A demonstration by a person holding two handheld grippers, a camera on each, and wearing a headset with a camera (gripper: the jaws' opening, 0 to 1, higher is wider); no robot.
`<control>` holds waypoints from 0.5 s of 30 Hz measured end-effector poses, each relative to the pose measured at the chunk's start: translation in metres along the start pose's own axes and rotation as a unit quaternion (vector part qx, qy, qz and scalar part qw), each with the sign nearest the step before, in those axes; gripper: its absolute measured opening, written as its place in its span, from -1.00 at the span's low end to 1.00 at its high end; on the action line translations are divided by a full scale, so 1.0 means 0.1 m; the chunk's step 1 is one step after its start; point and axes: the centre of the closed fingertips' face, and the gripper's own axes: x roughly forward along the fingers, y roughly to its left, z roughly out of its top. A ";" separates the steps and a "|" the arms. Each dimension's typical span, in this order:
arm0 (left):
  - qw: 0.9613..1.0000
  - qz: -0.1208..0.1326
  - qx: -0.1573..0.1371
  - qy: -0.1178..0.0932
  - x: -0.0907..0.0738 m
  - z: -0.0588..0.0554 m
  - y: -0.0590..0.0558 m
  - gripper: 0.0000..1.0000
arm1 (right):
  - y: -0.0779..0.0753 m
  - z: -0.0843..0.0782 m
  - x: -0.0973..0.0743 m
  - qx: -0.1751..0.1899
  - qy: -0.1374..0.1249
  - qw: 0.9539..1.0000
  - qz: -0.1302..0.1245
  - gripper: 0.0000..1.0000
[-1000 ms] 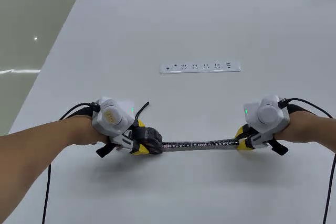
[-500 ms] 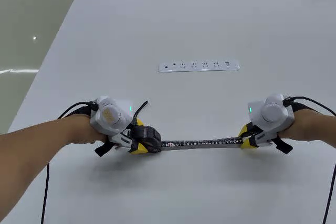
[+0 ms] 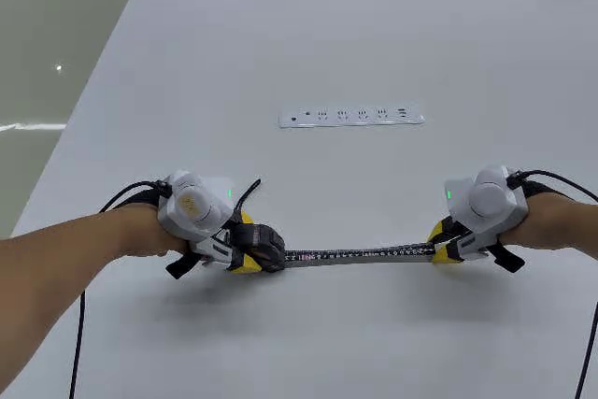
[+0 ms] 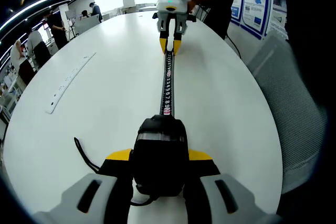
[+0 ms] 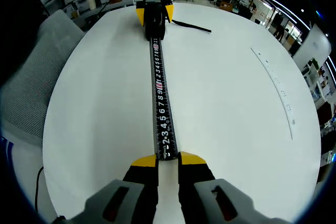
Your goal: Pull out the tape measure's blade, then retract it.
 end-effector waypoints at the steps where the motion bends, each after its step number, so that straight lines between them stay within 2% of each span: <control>1: 1.000 0.000 0.000 0.000 0.00 0.00 0.00 -0.35 | 0.00 0.00 0.00 0.003 -0.001 1.000 -0.001 -0.74; 13: 1.000 0.000 0.003 0.001 0.00 0.00 0.00 -0.35 | -0.01 -0.02 0.01 0.003 -0.002 1.000 0.002 -0.71; 14: 1.000 0.000 0.004 0.002 0.00 0.00 0.00 -0.35 | -0.06 -0.07 -0.01 0.020 0.011 1.000 -0.013 -0.69; 15: 1.000 0.001 0.004 0.002 0.00 0.00 0.00 -0.34 | -0.05 -0.04 0.00 0.014 -0.001 1.000 -0.001 -0.69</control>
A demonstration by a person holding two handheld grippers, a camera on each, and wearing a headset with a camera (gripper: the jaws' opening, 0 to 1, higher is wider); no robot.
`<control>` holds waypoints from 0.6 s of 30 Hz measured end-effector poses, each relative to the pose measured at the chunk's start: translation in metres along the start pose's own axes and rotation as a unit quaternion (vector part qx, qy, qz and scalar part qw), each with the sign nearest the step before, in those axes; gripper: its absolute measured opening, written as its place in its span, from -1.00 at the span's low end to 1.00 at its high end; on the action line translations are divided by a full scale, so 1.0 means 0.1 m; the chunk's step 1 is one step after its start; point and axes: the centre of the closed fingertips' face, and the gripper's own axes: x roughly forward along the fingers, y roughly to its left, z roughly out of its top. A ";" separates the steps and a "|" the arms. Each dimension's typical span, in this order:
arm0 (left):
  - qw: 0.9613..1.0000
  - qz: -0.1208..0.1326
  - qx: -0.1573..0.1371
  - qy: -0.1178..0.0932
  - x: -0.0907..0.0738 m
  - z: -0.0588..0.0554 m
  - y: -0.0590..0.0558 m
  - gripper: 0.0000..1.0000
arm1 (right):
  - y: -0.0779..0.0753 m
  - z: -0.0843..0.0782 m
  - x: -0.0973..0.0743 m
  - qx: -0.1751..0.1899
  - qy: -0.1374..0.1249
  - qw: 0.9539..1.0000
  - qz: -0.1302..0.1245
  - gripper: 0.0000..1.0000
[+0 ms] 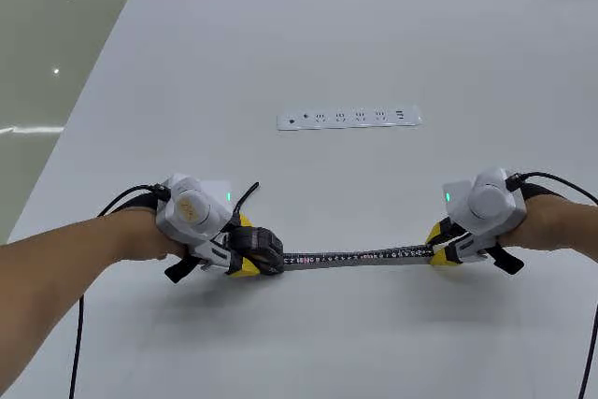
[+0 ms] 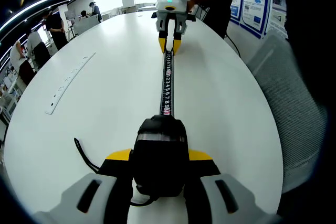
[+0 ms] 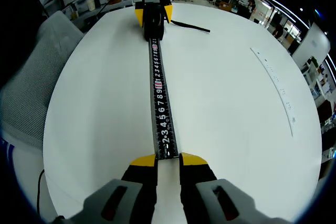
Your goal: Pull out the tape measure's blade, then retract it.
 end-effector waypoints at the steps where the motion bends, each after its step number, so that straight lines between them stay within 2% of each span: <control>1: 1.000 0.001 0.001 0.000 0.00 0.00 0.00 -0.34 | 0.00 0.00 0.00 0.001 -0.002 1.000 -0.002 -0.68; 2: 1.000 0.004 0.011 0.001 0.00 0.00 -0.01 -0.34 | -0.01 0.00 0.00 -0.002 -0.003 1.000 -0.005 -0.68; 5: 1.000 0.004 0.010 0.001 0.00 0.00 0.00 -0.33 | -0.02 0.02 0.01 0.006 -0.007 1.000 -0.006 -0.65; 6: 1.000 0.004 0.011 0.001 0.00 0.00 0.00 -0.33 | -0.01 0.03 0.02 0.010 -0.010 1.000 -0.004 -0.56; 13: 1.000 0.007 0.007 0.012 0.03 -0.06 0.01 -0.31 | -0.03 0.05 0.04 0.018 -0.008 1.000 -0.010 -0.38; 16: 1.000 0.014 -0.003 0.014 0.00 -0.11 0.04 -0.28 | -0.05 0.04 0.03 0.028 -0.009 0.999 -0.014 -0.24; 18: 0.999 0.032 -0.036 -0.002 -0.04 -0.08 0.10 -0.16 | -0.07 0.04 0.00 0.038 -0.013 0.999 -0.019 -0.10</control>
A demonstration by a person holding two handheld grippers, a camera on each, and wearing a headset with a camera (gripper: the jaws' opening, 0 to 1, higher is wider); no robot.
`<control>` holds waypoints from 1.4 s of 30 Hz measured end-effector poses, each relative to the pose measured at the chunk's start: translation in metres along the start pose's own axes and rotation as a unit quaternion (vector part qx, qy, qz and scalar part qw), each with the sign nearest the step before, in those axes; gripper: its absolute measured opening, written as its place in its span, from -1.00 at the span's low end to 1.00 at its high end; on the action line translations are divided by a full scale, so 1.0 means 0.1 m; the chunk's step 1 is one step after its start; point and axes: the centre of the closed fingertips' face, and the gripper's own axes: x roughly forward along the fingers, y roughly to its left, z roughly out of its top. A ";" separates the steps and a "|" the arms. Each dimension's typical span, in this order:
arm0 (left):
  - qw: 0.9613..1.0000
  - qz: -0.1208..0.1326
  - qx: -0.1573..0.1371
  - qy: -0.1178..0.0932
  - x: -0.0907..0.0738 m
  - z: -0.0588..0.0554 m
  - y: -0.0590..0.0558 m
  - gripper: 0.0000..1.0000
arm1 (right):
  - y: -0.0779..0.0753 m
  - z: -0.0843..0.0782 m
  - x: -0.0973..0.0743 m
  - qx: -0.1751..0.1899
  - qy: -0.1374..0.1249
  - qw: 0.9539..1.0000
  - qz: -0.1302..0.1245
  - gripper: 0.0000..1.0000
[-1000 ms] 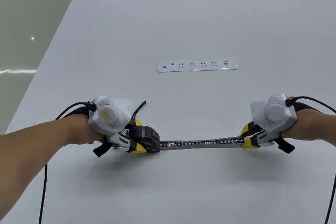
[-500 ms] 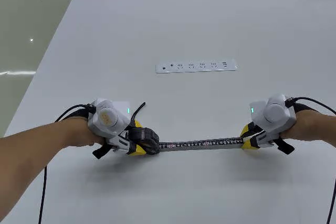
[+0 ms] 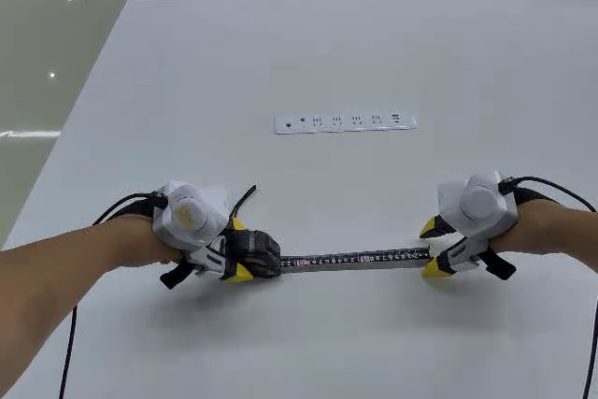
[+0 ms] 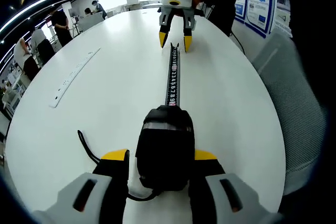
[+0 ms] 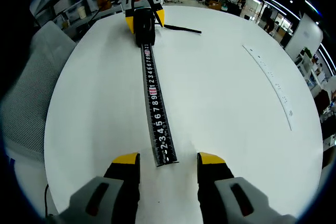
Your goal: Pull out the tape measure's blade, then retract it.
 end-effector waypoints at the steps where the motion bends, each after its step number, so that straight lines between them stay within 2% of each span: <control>1: 1.000 0.004 -0.021 -0.014 -0.03 0.04 0.03 -0.10 | 0.01 0.01 -0.02 0.011 -0.004 1.000 -0.001 -0.03; 3: 0.999 0.011 -0.048 -0.021 -0.07 0.05 0.06 0.07 | 0.01 0.01 -0.05 0.020 -0.004 1.000 -0.006 0.13; 5: 0.998 0.012 -0.053 -0.025 -0.11 0.05 0.08 0.24 | 0.03 0.01 -0.06 0.029 -0.005 1.000 -0.011 0.28; 8: 0.998 0.012 -0.067 -0.019 -0.15 0.01 0.07 0.35 | 0.04 -0.01 -0.08 0.033 -0.003 0.999 -0.010 0.34; 13: 0.997 0.010 -0.073 -0.018 -0.18 -0.05 0.04 0.47 | 0.05 0.00 -0.09 0.044 -0.005 0.999 -0.011 0.52; 16: 0.997 0.018 -0.075 -0.022 -0.20 -0.04 0.06 0.70 | 0.06 0.02 -0.10 0.048 -0.006 0.999 -0.013 0.72; 19: 0.997 0.020 -0.079 -0.018 -0.23 -0.04 0.06 0.81 | 0.08 0.02 -0.10 0.052 -0.004 0.999 -0.012 0.84; 22: 0.996 0.024 -0.081 -0.026 -0.22 -0.04 0.08 0.98 | 0.06 0.02 -0.10 0.049 -0.004 0.999 -0.017 0.97; 25: 0.995 0.018 -0.095 -0.032 -0.24 -0.03 0.05 0.98 | 0.04 0.02 -0.10 0.061 -0.009 0.998 -0.017 1.00; 29: 0.995 0.026 -0.093 -0.030 -0.26 -0.05 0.07 0.98 | 0.04 0.02 -0.11 0.067 -0.010 0.997 -0.022 1.00; 36: 0.992 0.046 -0.107 -0.044 -0.34 -0.04 0.08 0.98 | -0.02 0.08 -0.22 0.085 -0.024 0.995 -0.044 1.00; 39: 0.988 0.058 -0.128 -0.058 -0.40 -0.03 0.08 0.98 | -0.04 0.06 -0.23 0.102 -0.037 0.993 -0.052 1.00; 42: 0.980 0.086 -0.157 -0.085 -0.48 -0.03 0.15 0.98 | -0.05 0.07 -0.27 0.112 -0.050 0.990 -0.067 1.00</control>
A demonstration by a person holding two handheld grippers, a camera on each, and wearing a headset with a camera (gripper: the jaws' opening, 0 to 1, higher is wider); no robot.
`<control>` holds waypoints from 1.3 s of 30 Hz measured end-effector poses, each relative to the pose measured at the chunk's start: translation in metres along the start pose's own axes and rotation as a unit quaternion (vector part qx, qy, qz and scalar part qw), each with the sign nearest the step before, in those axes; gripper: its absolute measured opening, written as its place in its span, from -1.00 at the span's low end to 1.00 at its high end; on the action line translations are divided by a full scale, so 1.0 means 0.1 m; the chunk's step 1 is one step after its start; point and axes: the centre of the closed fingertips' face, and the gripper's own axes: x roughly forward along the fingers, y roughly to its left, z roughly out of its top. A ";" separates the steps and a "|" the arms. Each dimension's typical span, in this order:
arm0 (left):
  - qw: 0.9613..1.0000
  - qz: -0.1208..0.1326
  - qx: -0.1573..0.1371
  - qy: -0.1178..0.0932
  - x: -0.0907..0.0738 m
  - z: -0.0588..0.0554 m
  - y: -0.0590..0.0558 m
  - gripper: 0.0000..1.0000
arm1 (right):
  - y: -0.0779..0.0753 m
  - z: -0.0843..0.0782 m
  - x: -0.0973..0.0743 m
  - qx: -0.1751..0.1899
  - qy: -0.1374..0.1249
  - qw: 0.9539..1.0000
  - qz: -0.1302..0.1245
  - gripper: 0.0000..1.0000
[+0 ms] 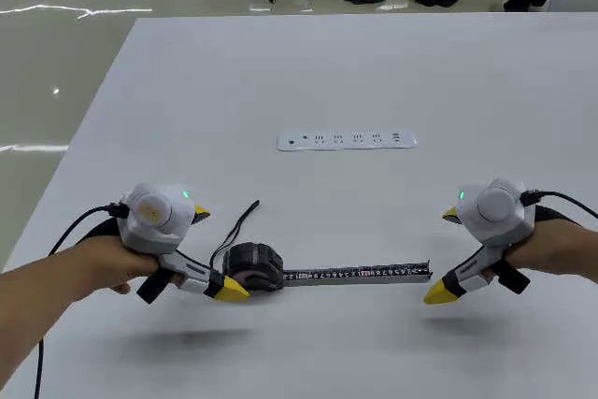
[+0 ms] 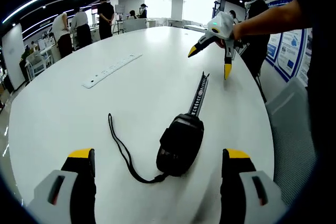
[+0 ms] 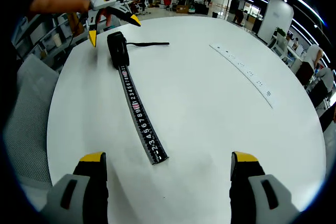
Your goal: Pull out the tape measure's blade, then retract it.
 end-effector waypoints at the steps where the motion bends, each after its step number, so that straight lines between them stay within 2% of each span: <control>1: 1.000 0.006 -0.011 -0.008 -0.02 0.00 0.01 0.98 | -0.01 0.00 -0.01 0.002 -0.003 1.000 -0.008 1.00; 2: 0.999 0.013 -0.025 -0.015 -0.05 0.00 0.02 0.98 | -0.01 0.02 -0.03 0.004 -0.010 1.000 -0.012 1.00; 7: 0.999 0.026 -0.026 -0.026 -0.18 -0.04 -0.03 0.98 | 0.00 0.04 -0.17 0.031 -0.039 0.998 -0.034 1.00; 9: 0.999 0.034 -0.029 -0.029 -0.24 -0.07 -0.02 0.98 | -0.02 0.11 -0.26 0.046 -0.069 0.995 -0.051 1.00; 14: 0.996 0.054 -0.045 -0.048 -0.46 -0.11 0.00 0.98 | -0.02 0.01 -0.44 0.077 -0.094 0.990 -0.075 1.00; 18: 0.995 0.065 -0.050 -0.064 -0.59 -0.16 0.00 0.98 | 0.02 -0.10 -0.58 0.094 -0.101 0.986 -0.088 1.00; 21: 0.992 0.080 -0.070 -0.062 -0.70 -0.23 -0.01 0.98 | 0.06 -0.15 -0.68 0.119 -0.117 0.981 -0.103 1.00; 23: 0.990 0.092 -0.073 -0.079 -0.77 -0.23 0.01 0.98 | 0.11 -0.16 -0.72 0.120 -0.120 0.980 -0.108 1.00; 24: 0.989 0.096 -0.078 -0.083 -0.84 -0.24 -0.02 0.98 | 0.15 -0.18 -0.75 0.122 -0.123 0.979 -0.112 1.00; 29: 0.986 0.111 -0.097 -0.079 -0.99 -0.38 -0.03 0.98 | 0.31 -0.30 -0.85 0.126 -0.123 0.977 -0.117 1.00; 33: 0.985 0.120 -0.094 -0.087 -1.10 -0.38 -0.09 0.98 | 0.35 -0.40 -0.93 0.141 -0.122 0.975 -0.124 1.00; 39: 0.982 0.136 -0.099 -0.091 -1.27 -0.45 -0.13 0.98 | 0.44 -0.49 -1.09 0.152 -0.131 0.969 -0.142 1.00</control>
